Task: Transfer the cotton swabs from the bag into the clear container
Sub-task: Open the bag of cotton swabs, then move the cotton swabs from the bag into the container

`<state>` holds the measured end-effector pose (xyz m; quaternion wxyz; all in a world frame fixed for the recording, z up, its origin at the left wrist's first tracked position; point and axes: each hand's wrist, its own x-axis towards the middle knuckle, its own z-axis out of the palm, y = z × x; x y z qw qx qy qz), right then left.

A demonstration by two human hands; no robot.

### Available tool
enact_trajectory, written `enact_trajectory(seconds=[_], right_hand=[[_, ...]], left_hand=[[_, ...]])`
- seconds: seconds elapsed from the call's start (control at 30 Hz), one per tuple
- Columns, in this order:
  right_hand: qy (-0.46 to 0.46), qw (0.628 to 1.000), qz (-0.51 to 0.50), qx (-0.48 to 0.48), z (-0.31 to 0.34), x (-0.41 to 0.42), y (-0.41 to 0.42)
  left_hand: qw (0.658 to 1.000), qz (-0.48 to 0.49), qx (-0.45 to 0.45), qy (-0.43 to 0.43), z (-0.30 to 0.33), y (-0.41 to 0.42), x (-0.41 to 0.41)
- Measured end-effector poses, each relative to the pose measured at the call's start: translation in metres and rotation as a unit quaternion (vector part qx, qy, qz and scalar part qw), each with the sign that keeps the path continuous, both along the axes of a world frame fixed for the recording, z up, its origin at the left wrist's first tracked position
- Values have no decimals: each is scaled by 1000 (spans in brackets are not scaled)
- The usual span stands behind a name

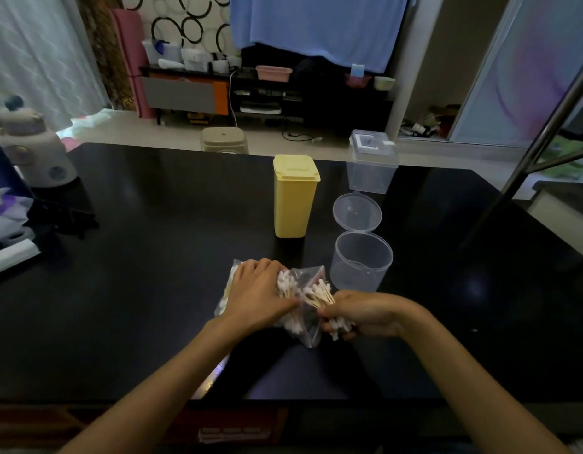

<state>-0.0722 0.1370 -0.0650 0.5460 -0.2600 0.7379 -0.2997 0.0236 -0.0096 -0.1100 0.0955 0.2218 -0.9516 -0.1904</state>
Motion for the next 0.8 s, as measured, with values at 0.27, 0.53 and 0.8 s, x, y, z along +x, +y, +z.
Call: enact_trajectory(seconds=[0.27, 0.53, 0.8], right_hand=[[-24, 998, 17, -60, 18, -4, 11], [-58, 965, -147, -211, 51, -35, 35], [110, 945, -216, -217, 57, -61, 49]], left_hand=[[995, 91, 11, -28, 5, -18, -1], [981, 61, 73, 167, 39, 2, -21], [956, -56, 288, -18, 22, 40, -95]])
